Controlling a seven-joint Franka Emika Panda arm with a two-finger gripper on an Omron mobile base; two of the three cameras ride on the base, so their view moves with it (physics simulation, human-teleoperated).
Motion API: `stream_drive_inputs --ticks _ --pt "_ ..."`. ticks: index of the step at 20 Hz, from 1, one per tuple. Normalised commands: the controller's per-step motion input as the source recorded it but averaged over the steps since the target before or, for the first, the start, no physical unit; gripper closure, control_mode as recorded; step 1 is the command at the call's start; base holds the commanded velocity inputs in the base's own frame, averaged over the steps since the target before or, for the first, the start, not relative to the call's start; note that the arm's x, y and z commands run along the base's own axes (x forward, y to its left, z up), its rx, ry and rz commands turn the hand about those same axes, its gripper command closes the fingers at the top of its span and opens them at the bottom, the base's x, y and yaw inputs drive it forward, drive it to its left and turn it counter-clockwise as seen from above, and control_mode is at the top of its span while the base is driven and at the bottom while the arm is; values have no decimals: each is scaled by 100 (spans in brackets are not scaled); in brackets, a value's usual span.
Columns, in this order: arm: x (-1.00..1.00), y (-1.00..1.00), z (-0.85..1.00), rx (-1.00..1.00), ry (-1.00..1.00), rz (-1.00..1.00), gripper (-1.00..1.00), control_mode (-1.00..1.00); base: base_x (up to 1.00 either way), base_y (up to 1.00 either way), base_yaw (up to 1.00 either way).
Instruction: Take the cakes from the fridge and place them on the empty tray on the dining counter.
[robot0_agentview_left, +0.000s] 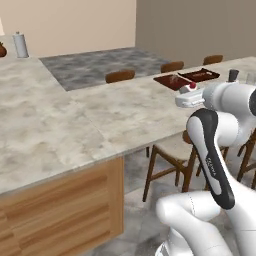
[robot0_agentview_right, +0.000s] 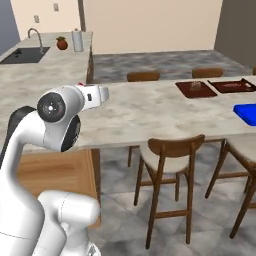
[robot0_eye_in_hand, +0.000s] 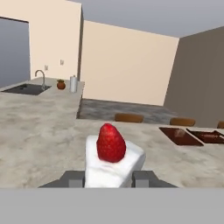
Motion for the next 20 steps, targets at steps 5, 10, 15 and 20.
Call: stream_drive_inputs --ticks 5,10,15,20 --pt "0 0 0 0 0 0 100 100 0 -100 0" --pt "0 0 0 0 0 0 100 100 0 -100 0" --pt "0 0 0 0 0 0 100 100 0 -100 0" --pt "0 0 0 0 0 0 100 100 0 -100 0"
